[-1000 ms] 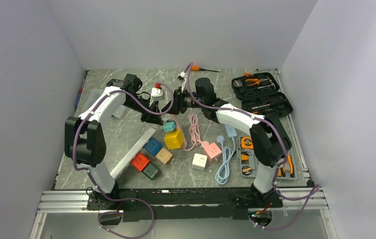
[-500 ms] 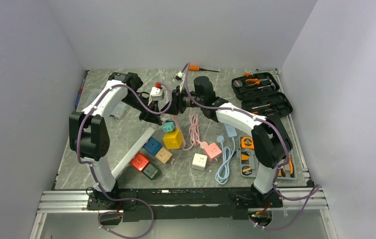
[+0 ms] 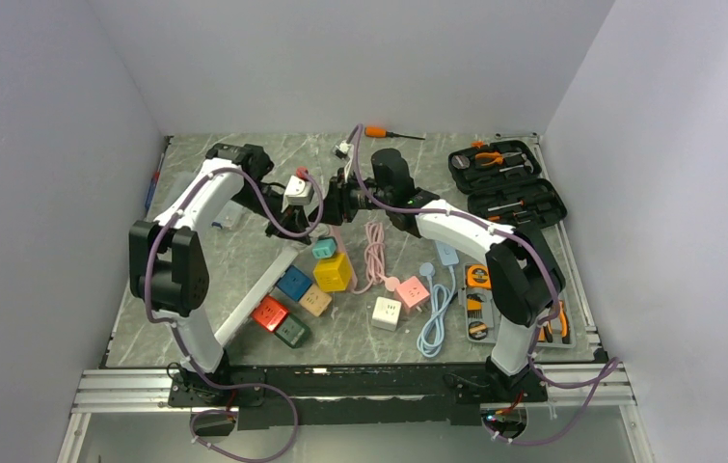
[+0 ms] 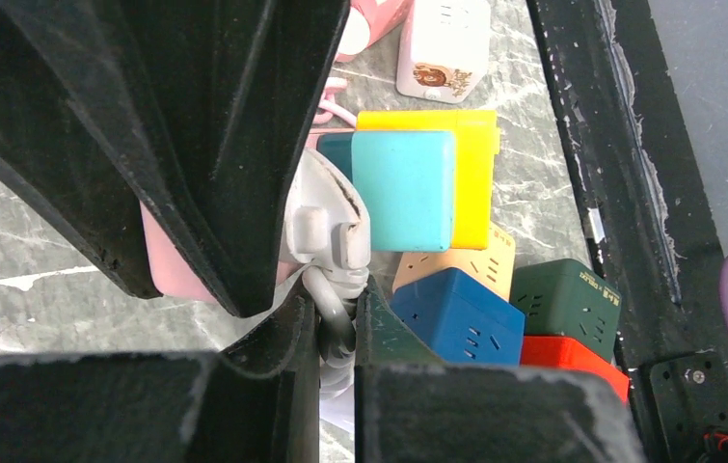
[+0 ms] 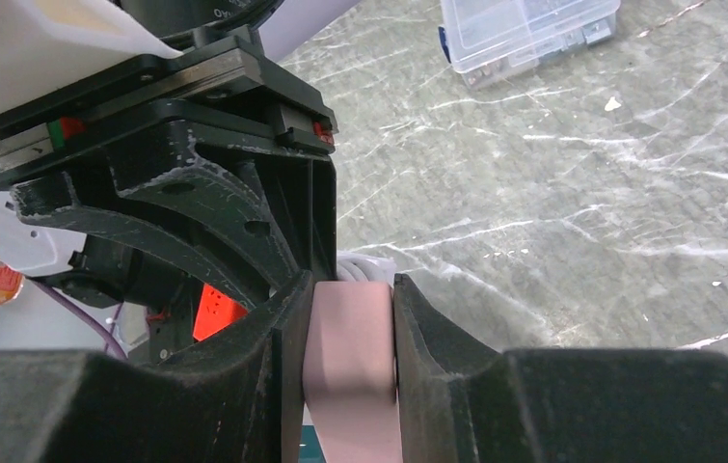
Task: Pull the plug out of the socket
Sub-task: Remove the plug from the socket.
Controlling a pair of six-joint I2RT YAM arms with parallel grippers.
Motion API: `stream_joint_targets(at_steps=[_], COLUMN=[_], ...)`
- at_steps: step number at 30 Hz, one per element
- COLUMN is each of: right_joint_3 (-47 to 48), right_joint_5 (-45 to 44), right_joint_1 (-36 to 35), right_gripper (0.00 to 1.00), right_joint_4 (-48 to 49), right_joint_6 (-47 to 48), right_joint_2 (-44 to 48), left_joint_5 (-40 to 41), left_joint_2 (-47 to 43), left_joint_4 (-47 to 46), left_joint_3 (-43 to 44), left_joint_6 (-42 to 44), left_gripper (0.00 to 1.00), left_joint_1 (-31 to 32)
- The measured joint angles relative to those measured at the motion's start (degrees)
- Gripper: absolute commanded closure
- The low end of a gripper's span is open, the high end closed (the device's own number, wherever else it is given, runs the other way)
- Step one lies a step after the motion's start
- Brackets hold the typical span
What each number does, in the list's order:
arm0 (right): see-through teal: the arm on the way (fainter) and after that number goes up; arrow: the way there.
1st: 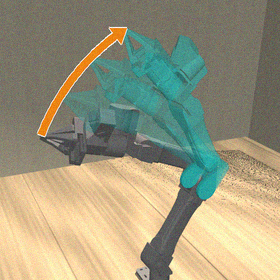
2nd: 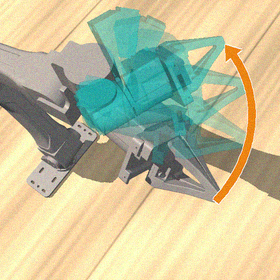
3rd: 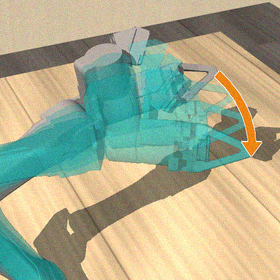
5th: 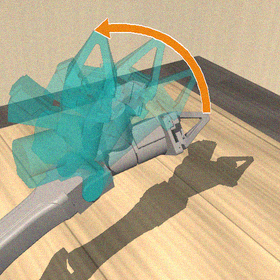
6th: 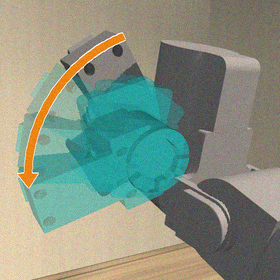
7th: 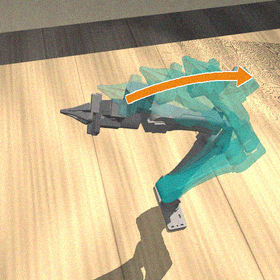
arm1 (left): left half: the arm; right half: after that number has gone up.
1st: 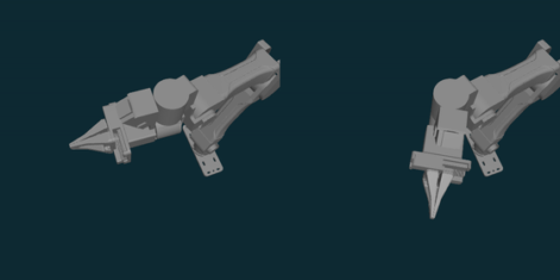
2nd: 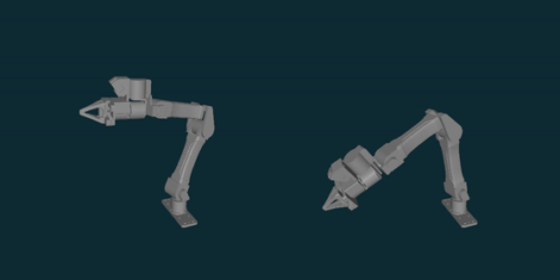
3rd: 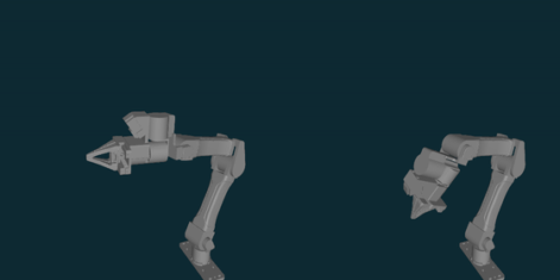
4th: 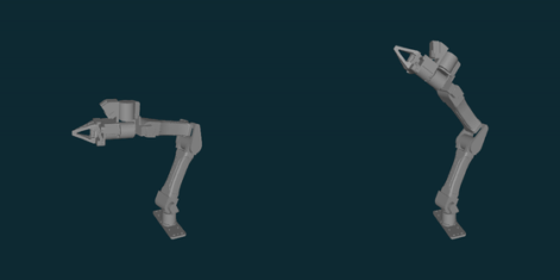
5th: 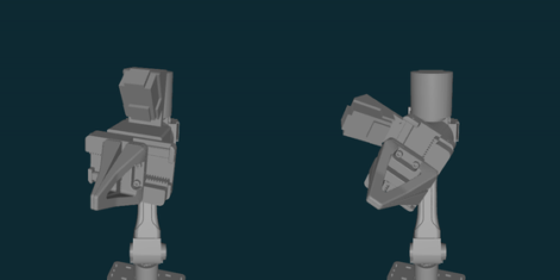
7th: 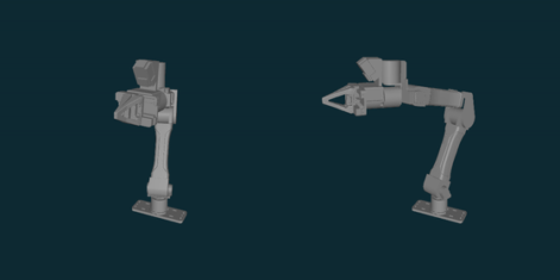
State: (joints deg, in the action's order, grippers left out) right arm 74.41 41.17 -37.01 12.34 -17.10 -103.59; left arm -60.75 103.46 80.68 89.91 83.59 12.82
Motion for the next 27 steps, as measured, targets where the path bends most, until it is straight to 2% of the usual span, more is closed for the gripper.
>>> stream_joint_targets(at_steps=[8, 24, 27], right_joint_3=[0.7, 1.2, 1.2], right_joint_5=[0.6, -5.4, -13.7], right_joint_1=[0.3, 0.2, 1.4], right_gripper=[1.0, 1.0, 1.0], right_joint_4=[-1.2, -3.7, -4.4], right_joint_6=[0.6, 4.1, 6.0], right_joint_2=[-1.0, -1.3, -2.8], left_joint_5=[1.2, 3.5, 0.1], left_joint_2=[-1.2, -1.3, -3.1], left_joint_4=[-2.3, -5.2, -0.5], left_joint_3=[-1.6, -1.6, -1.6], left_joint_6=[1.3, 1.0, 1.1], left_gripper=[1.0, 1.0, 1.0], left_joint_1=[0.5, 1.3, 2.4])
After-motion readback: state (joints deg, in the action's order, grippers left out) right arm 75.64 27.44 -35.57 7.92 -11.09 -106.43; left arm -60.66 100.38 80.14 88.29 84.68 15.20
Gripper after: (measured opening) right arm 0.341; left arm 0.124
